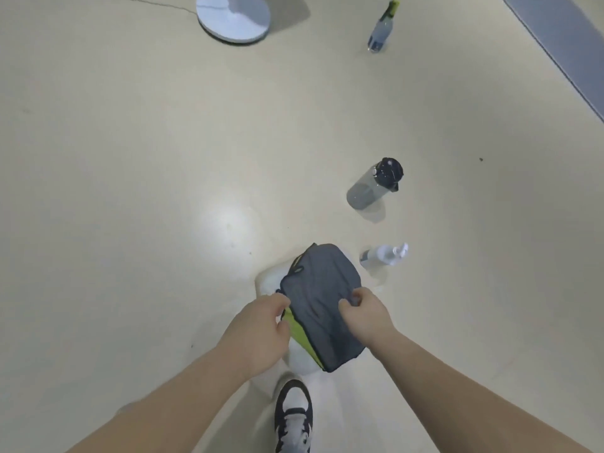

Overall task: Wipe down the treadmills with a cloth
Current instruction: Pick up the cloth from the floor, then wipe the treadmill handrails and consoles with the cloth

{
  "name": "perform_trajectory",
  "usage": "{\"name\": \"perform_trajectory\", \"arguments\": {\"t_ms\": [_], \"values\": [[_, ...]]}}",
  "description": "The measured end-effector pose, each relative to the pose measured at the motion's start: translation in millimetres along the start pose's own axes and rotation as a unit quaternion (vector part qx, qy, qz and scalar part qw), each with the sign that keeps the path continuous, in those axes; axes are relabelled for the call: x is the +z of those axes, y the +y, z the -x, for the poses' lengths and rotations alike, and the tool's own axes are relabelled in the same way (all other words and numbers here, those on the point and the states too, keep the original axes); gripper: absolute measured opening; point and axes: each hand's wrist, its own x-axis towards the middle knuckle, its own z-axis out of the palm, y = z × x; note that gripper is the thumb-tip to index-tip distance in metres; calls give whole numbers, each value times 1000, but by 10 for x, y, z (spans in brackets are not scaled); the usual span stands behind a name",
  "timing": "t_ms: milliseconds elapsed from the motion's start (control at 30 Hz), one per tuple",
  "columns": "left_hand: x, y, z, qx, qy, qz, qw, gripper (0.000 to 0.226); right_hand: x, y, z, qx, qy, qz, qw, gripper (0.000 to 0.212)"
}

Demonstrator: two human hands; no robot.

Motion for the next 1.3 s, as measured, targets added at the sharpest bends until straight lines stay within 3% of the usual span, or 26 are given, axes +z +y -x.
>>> {"name": "perform_trajectory", "arguments": {"t_ms": [133, 300, 433, 500, 633, 733, 867, 967, 1033, 1133, 1300], "values": [[415, -183, -583, -65, 25, 78, 994, 15, 271, 485, -595, 87, 33, -50, 994, 42], [950, -361, -911, -138, 50, 172, 974, 12, 523, 992, -989, 171, 97, -78, 977, 68], [1187, -458, -900, -154, 36, 189, 969, 17, 507, 1013, -938, 125, 117, -33, 985, 33], [1174, -403, -848, -157, 34, 195, 968, 22, 500, 874, -838, 88, 99, -78, 988, 28], [912, -73, -510, -80, -1, 213, 974, 38, 306, 152, -350, 92, -1, -340, 936, 18], [546, 241, -79, 24, -33, 200, 979, 63, -77, -558, 179, 34, -45, -376, 925, 11], [-172, 857, 558, 63, 127, 174, 975, 82, -742, -1475, 1057, -44, -106, -436, 893, 8], [-822, 1347, 1131, 83, 232, 197, 949, 53, -1133, -2070, 1796, -90, -158, -458, 870, 39], [-1245, 1617, 1577, 80, 261, 236, 933, 40, -1380, -2429, 2327, -110, -182, -450, 867, 42], [-1880, 1951, 2382, 69, 293, 285, 910, 46, -1766, -2920, 3109, -138, -192, -473, 849, 31], [-2665, 2104, 3641, 47, 387, 318, 864, 41, -2097, -3506, 4276, -210, -282, -453, 819, 37]]}}
